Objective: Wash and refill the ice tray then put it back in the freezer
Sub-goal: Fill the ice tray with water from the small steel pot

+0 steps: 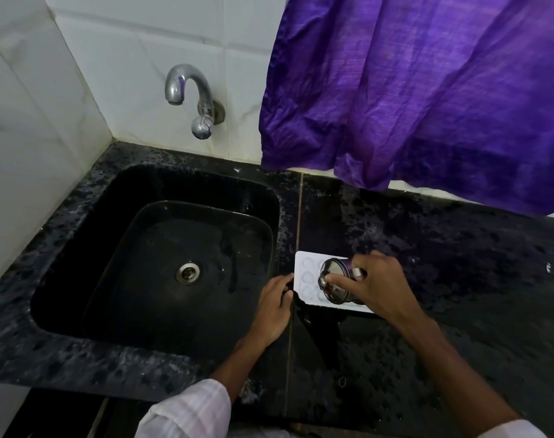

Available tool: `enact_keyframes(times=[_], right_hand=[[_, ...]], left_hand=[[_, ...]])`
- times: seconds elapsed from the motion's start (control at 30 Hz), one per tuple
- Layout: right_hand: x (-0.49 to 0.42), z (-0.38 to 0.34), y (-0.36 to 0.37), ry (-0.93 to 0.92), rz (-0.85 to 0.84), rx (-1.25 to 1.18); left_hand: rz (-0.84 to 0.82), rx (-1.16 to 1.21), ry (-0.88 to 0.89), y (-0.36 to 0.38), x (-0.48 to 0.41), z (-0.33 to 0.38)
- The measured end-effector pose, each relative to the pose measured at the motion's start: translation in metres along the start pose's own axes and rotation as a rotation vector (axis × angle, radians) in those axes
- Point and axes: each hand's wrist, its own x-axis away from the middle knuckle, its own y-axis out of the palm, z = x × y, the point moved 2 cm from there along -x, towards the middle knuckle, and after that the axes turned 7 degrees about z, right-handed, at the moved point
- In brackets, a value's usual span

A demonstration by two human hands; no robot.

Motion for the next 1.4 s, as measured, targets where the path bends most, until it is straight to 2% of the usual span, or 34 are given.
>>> enact_keyframes(times=[0.63, 0.8, 1.0, 1.17, 1.4], right_hand=[[0.003, 0.005, -0.004, 0.024, 0.015, 0.009], [0.008, 0.014, -0.005, 0.044, 0.044, 0.032], [0.010, 0.020, -0.009, 0.059, 0.054, 0.045], [0.012, 0.023, -0.015, 0.061, 0.054, 0.040], [0.011, 0.030, -0.020, 0.054, 0.068, 0.026]], left_hand=[[-0.009, -0.004, -0.031, 0.001, -0.002, -0.001], [0.023, 0.152, -0.250, -0.002, -0.010, 0.009], [0.162, 0.332, -0.400, 0.005, -0.015, 0.007], [0.204, 0.526, -0.470, 0.010, -0.009, 0.007], [0.115, 0.563, -0.450, 0.008, -0.008, 0.003]])
